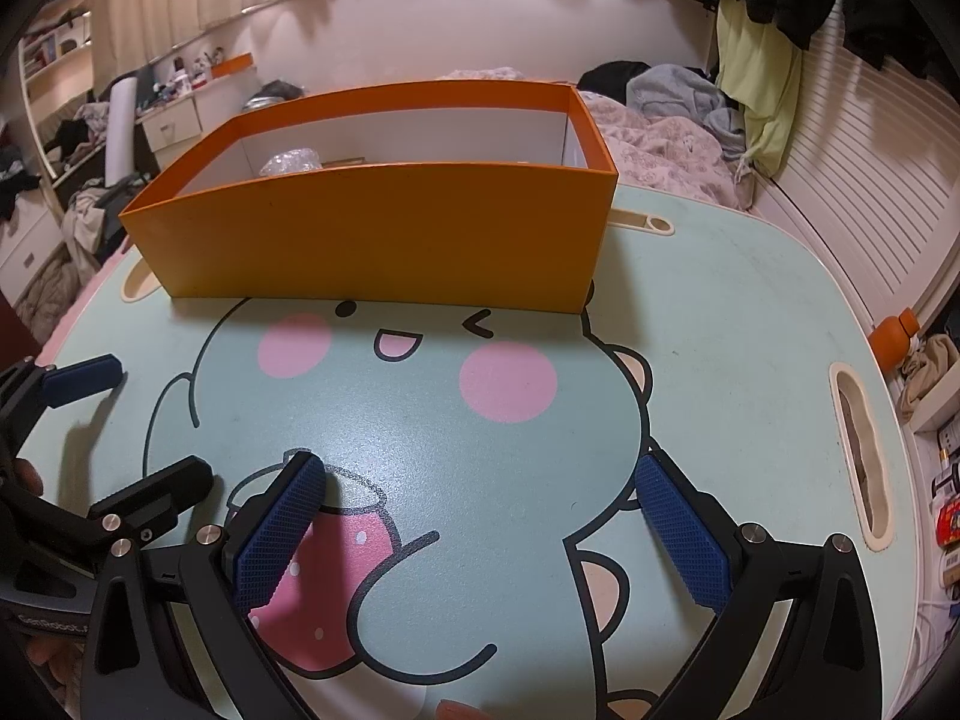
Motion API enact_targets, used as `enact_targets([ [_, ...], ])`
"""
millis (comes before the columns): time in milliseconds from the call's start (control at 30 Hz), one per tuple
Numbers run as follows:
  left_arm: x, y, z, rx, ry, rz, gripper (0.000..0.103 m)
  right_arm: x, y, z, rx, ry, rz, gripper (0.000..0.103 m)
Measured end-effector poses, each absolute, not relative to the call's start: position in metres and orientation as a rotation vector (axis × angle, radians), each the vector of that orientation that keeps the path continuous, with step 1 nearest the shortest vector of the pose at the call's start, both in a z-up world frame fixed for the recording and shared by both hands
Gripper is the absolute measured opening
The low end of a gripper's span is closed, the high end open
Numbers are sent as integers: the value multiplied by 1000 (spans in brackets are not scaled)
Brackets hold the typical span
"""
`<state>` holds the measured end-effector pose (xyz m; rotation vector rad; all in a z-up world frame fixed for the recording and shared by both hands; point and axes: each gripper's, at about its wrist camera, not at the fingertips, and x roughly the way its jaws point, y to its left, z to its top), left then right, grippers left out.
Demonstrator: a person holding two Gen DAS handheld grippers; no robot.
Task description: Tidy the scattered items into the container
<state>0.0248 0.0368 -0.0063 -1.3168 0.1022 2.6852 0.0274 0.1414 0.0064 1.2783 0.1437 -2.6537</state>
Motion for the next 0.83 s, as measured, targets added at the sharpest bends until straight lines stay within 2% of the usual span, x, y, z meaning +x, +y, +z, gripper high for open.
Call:
enact_targets([
  [833,20,51,-7,-1321,105,2690,103,29,142,7,1278,143,-2650,103],
])
